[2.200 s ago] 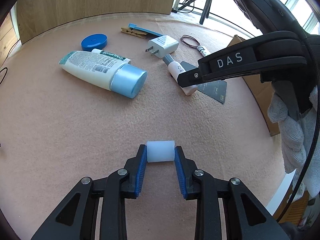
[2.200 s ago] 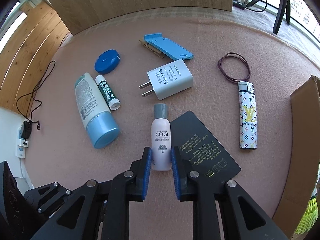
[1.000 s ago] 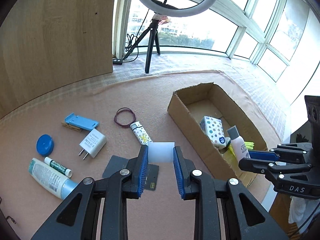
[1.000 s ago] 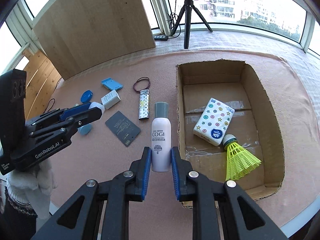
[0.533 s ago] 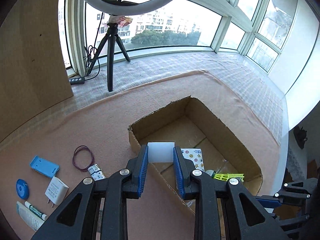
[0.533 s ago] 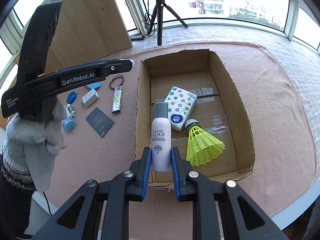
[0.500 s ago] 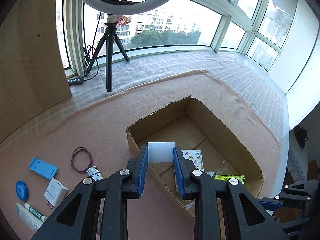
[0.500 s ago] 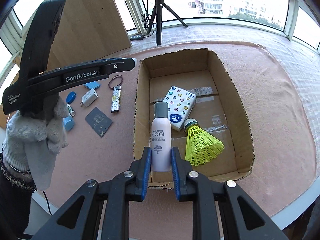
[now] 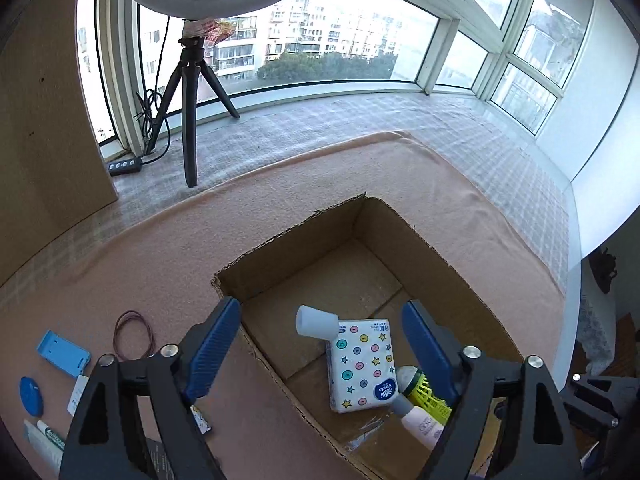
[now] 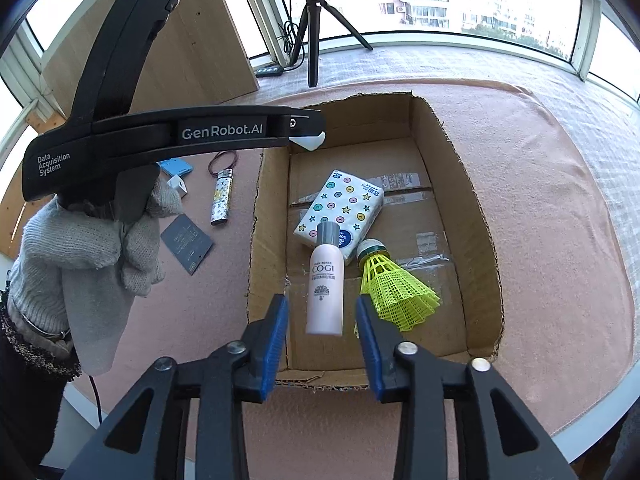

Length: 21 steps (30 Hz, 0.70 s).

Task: Organize objects
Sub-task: 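Carry the foam cylinder with left and lotion bottle with right into the box, release both, then withdraw both open tools from the box back over the table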

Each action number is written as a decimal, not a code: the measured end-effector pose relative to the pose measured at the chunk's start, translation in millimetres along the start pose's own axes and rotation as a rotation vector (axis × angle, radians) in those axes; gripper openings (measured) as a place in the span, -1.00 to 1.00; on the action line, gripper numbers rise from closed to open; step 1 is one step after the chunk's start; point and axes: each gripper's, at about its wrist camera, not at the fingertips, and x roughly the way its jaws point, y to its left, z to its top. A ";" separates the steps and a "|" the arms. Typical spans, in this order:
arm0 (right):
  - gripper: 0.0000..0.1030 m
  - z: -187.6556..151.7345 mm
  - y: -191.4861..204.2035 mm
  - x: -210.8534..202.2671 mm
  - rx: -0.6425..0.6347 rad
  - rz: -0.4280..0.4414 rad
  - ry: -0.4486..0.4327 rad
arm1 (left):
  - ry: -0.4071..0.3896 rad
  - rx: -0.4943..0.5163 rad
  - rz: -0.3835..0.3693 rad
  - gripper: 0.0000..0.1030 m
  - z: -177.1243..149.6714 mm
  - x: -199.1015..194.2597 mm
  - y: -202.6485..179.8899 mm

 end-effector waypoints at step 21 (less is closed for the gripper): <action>0.25 10.3 34.0 -2.2 -0.038 0.030 -0.045 | -0.027 -0.063 0.094 0.85 -35.8 -62.8 61.1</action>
